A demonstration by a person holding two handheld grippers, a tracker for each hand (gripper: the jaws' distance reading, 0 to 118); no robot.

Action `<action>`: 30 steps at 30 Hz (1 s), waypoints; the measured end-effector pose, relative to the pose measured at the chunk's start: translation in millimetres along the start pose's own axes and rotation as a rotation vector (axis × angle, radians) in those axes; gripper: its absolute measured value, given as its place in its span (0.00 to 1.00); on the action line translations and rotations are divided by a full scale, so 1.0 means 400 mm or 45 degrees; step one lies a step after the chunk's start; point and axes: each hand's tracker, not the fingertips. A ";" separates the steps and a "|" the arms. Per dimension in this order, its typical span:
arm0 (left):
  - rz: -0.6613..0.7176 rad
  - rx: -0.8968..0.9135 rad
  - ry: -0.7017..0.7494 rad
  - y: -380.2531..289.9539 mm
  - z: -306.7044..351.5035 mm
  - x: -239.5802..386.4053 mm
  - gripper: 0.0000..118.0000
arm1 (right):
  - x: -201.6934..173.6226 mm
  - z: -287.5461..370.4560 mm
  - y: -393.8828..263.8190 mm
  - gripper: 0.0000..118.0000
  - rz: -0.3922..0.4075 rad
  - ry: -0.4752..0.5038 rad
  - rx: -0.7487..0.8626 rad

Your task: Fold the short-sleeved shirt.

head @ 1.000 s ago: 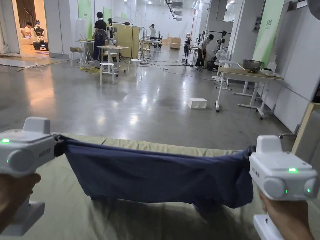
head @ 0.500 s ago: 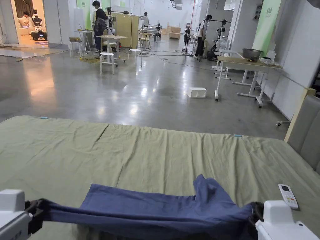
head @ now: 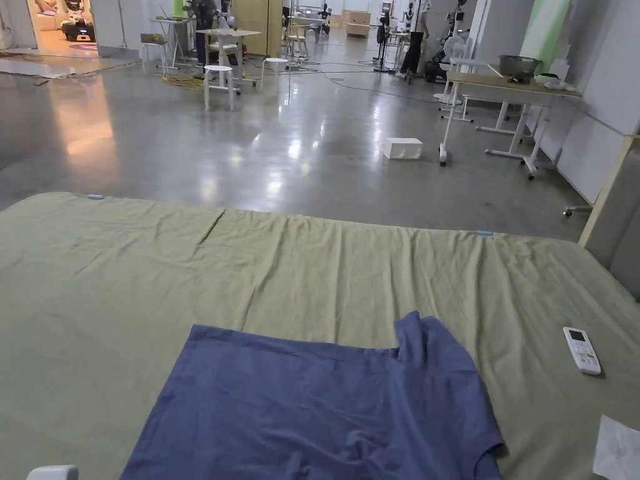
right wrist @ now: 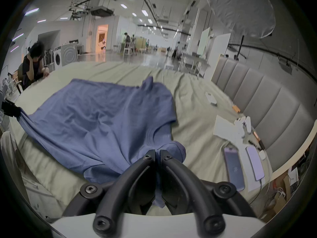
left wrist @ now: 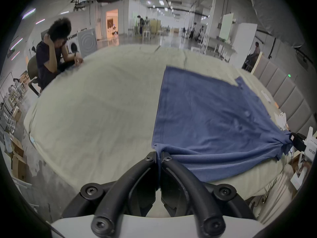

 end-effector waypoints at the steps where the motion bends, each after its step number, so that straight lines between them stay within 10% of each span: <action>1: -0.015 -0.039 0.014 -0.006 -0.021 0.003 0.04 | -0.003 -0.011 -0.007 0.04 0.008 -0.003 -0.015; 9: 0.015 -0.150 0.029 -0.047 -0.086 0.018 0.04 | -0.005 -0.065 -0.052 0.07 -0.010 -0.011 -0.123; 15: 0.014 0.051 0.010 0.025 -0.031 0.047 0.56 | -0.004 -0.022 0.025 0.70 -0.113 -0.038 0.064; 26: -0.066 0.813 0.018 0.224 0.156 0.217 0.55 | -0.053 0.057 0.296 0.73 -0.271 -0.112 0.644; 30: -0.039 0.952 0.042 0.253 0.201 0.251 0.30 | -0.075 0.077 0.350 0.45 -0.216 -0.137 0.791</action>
